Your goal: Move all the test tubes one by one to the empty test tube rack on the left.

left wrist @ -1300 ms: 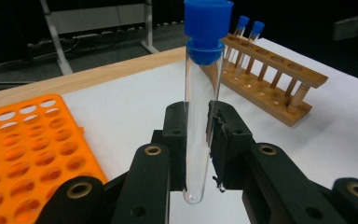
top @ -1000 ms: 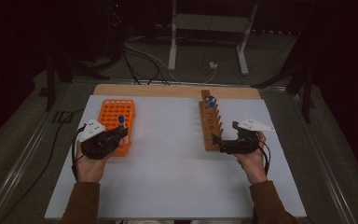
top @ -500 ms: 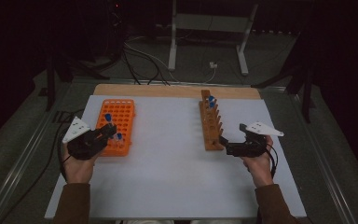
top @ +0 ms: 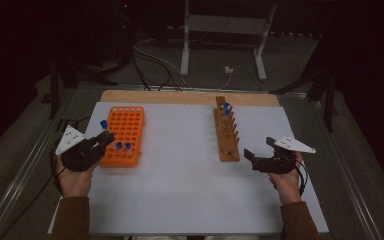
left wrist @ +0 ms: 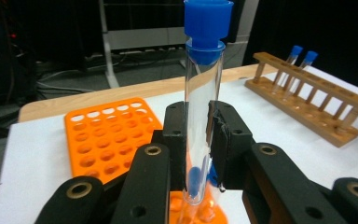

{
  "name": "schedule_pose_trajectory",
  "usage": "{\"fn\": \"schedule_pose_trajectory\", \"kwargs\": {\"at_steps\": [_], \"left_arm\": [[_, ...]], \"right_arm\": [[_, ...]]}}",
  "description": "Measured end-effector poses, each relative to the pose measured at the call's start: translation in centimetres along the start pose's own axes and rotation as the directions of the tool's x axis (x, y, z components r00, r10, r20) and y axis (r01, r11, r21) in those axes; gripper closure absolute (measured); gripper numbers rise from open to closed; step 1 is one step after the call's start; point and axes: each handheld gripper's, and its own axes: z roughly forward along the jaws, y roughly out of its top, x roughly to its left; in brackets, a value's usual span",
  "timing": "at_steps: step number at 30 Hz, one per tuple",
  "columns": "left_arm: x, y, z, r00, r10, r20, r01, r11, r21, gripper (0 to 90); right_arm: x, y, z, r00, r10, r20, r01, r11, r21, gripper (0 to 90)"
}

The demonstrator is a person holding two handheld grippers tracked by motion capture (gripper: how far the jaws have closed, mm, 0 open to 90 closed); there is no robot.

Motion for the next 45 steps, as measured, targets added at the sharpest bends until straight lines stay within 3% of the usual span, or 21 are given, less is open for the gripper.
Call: {"fn": "schedule_pose_trajectory", "kwargs": {"at_steps": [8, 15, 21, 26, 33, 37, 45], "left_arm": [[0.8, -1.6, 0.7, 0.9994, 0.006, -0.035, -0.005, 0.9998, 0.021, 77.9], [1.0, -3.1, 2.2, 0.9993, -0.001, -0.038, 0.003, 0.998, 0.064, 77.8], [1.0, -3.6, 3.3, 0.9988, 0.024, -0.043, -0.019, 0.9949, 0.099, 77.8], [1.2, -4.7, 3.9, 0.9987, 0.013, -0.049, -0.007, 0.9915, 0.13, 77.8], [1.2, -6.2, 4.2, 0.9985, 0.022, -0.049, -0.013, 0.9834, 0.181, 77.8], [1.3, -6.6, 4.2, 0.9987, 0.015, -0.049, -0.006, 0.9848, 0.174, 77.9], [0.9, -7.0, 4.0, 0.9973, 0.049, -0.054, -0.038, 0.9801, 0.195, 78.4]], "right_arm": [[-0.7, -0.6, -1.1, 0.9999, 0.007, 0.014, -0.007, 1.0, 0.002, 0.0], [-0.6, -0.7, -1.0, 0.9999, 0.007, 0.009, -0.007, 1.0, 0.0, 0.0], [-0.6, -0.8, -0.9, 0.9999, 0.012, 0.006, -0.012, 1.0, 0.002, 0.0], [-0.5, -0.8, -0.9, 0.9999, 0.009, 0.004, -0.009, 1.0, 0.005, 0.0], [-0.6, -0.8, -1.0, 0.9999, 0.012, 0.003, -0.012, 1.0, 0.002, 0.0], [-0.5, -0.9, -0.9, 1.0, 0.008, -0.001, -0.008, 1.0, 0.007, 0.0], [-0.3, -1.1, -0.7, 1.0, 0.005, -0.005, -0.005, 1.0, 0.015, 0.0]]}}
